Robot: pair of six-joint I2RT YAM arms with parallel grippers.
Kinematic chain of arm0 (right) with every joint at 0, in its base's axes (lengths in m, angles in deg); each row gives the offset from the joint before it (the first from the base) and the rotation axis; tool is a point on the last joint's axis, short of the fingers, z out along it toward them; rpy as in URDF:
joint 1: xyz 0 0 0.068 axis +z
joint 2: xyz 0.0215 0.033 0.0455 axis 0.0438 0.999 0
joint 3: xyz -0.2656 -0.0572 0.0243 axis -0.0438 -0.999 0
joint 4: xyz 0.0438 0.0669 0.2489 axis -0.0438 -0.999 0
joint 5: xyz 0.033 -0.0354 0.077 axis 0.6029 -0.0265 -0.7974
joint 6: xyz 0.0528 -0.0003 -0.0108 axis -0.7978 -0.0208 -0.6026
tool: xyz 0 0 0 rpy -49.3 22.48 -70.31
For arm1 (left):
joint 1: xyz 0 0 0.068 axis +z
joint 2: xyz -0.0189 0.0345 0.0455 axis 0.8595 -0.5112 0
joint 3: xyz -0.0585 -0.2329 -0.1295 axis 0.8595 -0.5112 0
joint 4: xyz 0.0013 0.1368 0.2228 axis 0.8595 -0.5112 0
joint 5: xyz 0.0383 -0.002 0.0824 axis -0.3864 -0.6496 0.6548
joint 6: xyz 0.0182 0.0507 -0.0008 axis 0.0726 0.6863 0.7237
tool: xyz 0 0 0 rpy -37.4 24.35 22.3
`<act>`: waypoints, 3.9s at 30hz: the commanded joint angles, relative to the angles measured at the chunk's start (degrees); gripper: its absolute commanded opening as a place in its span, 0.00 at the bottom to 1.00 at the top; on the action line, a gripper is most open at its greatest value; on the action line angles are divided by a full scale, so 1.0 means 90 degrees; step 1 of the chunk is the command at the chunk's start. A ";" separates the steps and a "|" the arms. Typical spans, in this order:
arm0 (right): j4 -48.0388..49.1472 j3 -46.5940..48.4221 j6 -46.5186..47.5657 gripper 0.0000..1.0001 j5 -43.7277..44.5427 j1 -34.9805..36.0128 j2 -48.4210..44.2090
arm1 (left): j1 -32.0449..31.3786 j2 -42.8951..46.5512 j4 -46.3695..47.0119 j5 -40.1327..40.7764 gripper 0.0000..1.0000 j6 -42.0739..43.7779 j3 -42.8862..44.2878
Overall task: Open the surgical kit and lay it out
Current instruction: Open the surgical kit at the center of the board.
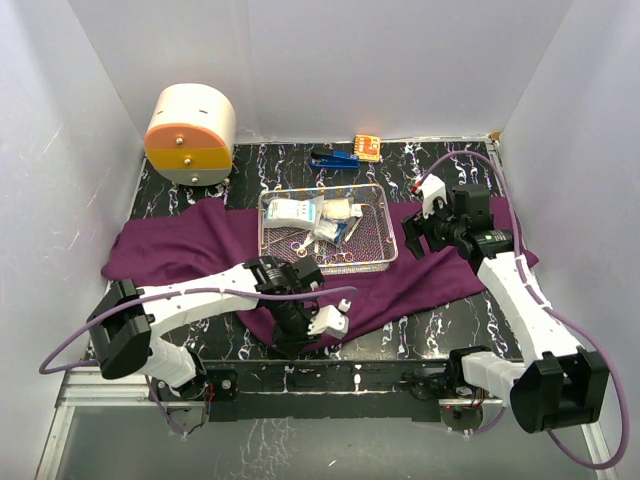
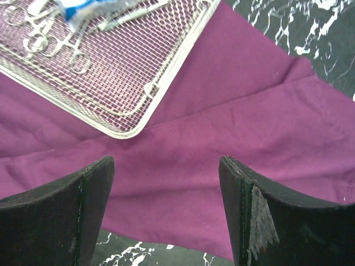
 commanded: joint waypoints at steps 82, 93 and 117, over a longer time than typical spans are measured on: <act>0.0179 0.0753 -0.0732 0.00 0.2046 -0.1715 0.1822 | 0.5872 -0.1682 0.2783 0.3441 0.80 -0.3093 0.2139; 0.0414 0.0376 -0.0613 0.00 0.1712 -0.1671 0.1688 | 0.5862 -0.3262 0.3007 0.3994 0.77 -0.3119 0.2687; -0.0253 0.0997 -0.0279 0.00 0.1845 -0.1673 0.1444 | 0.6715 -0.1285 0.2858 0.4305 0.00 -0.2198 0.0824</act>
